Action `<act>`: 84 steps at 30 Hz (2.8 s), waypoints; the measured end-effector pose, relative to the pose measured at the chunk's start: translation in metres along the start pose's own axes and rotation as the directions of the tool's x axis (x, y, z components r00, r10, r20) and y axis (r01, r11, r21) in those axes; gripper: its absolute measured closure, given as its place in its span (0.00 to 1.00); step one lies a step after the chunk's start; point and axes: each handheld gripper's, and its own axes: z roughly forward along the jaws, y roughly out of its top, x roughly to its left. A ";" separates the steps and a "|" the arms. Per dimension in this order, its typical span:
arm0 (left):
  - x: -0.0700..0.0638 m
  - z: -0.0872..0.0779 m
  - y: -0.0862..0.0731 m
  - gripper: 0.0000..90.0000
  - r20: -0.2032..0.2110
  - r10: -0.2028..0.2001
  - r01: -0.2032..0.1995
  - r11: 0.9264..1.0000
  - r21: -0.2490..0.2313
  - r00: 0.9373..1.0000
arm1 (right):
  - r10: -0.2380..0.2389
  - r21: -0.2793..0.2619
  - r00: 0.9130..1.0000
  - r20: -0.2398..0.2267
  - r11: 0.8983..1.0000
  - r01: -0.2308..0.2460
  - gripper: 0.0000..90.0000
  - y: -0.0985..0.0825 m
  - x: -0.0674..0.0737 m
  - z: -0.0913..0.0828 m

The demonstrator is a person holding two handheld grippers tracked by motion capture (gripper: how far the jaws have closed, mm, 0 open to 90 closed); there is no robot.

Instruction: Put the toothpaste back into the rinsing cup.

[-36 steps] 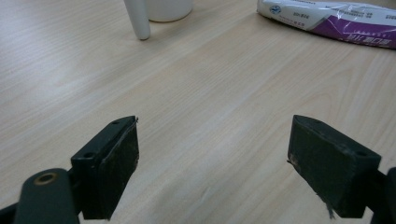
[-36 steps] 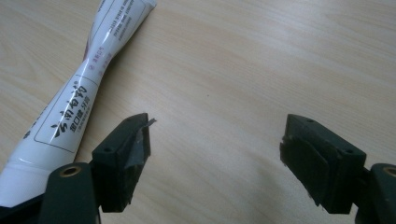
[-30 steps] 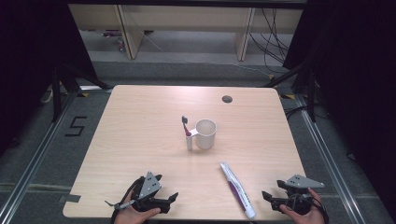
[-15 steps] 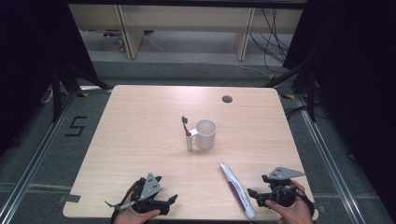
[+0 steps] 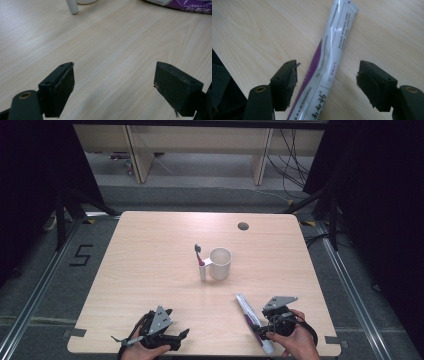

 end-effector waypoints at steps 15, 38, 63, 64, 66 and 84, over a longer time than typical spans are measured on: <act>0.000 0.000 0.000 0.18 0.009 0.022 -0.023 1.000 0.019 1.000 | -0.022 0.105 1.000 -0.021 0.994 0.024 0.56 0.009 0.003 0.014; 0.000 0.000 0.001 0.18 0.013 0.037 -0.037 0.999 0.027 0.999 | -0.151 0.298 0.988 -0.029 0.942 0.153 0.71 0.036 0.013 0.021; 0.000 0.000 0.001 0.18 0.015 0.048 -0.049 0.998 0.040 0.999 | -0.209 0.373 0.975 -0.068 0.901 0.220 0.84 0.045 0.020 0.030; 0.000 0.000 0.000 0.18 0.018 0.047 -0.048 0.998 0.040 0.999 | -0.230 0.367 0.969 -0.091 0.897 0.247 0.84 0.046 0.019 0.030; 0.000 0.001 0.000 0.18 0.018 0.047 -0.047 0.998 0.036 0.999 | -0.232 0.376 0.969 -0.085 0.893 0.247 0.84 0.046 0.020 0.030; -0.001 0.002 0.000 0.18 0.018 0.048 -0.048 0.998 0.030 0.999 | -0.280 0.421 0.954 -0.104 0.857 0.297 0.85 0.050 0.022 0.034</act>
